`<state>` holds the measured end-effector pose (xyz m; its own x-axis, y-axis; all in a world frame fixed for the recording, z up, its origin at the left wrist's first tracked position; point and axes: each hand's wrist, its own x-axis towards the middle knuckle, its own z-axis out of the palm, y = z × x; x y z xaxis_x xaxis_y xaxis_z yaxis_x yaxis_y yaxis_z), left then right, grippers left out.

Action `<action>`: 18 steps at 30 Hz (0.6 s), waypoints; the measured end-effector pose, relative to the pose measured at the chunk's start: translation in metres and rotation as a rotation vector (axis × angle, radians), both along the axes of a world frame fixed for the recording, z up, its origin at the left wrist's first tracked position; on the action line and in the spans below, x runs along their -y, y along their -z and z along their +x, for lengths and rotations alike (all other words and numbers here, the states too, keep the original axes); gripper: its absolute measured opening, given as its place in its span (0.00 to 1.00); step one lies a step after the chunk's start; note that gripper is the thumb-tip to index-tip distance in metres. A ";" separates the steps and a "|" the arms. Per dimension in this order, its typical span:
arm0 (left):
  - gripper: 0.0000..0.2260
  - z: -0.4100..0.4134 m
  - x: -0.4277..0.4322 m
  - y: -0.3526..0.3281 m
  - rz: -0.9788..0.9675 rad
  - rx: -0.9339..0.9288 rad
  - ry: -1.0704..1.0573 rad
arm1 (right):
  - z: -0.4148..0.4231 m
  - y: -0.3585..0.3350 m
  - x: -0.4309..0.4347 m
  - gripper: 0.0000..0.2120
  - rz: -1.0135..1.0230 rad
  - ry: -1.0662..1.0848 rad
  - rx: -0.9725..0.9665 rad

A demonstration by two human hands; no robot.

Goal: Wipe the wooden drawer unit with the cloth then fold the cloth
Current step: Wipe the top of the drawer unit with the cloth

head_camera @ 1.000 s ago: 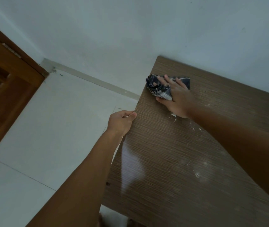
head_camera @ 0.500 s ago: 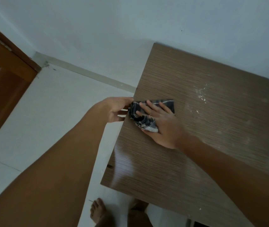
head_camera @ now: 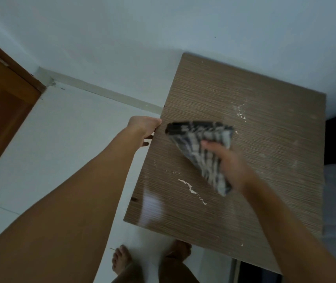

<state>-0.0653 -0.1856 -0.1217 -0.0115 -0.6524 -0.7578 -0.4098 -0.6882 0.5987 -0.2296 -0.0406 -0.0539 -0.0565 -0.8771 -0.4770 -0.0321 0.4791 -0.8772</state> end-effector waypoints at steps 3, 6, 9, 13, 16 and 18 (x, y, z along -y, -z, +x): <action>0.14 -0.010 -0.003 -0.001 -0.403 0.322 0.244 | -0.040 -0.037 0.011 0.20 0.044 0.082 0.133; 0.19 -0.031 -0.011 -0.006 -0.706 0.431 0.467 | -0.082 -0.055 0.024 0.17 0.031 0.090 0.020; 0.27 -0.059 -0.010 -0.002 -0.678 0.356 0.635 | -0.112 -0.069 0.046 0.06 -0.056 0.107 -0.252; 0.38 -0.079 0.000 0.002 -0.468 0.429 0.833 | -0.140 -0.070 0.089 0.08 -0.195 0.001 -0.767; 0.40 -0.082 0.007 -0.001 -0.417 0.424 0.869 | -0.158 -0.053 0.123 0.08 -0.347 -0.099 -1.113; 0.40 -0.083 0.010 -0.005 -0.384 0.410 0.867 | -0.164 -0.036 0.145 0.11 -0.452 -0.115 -1.299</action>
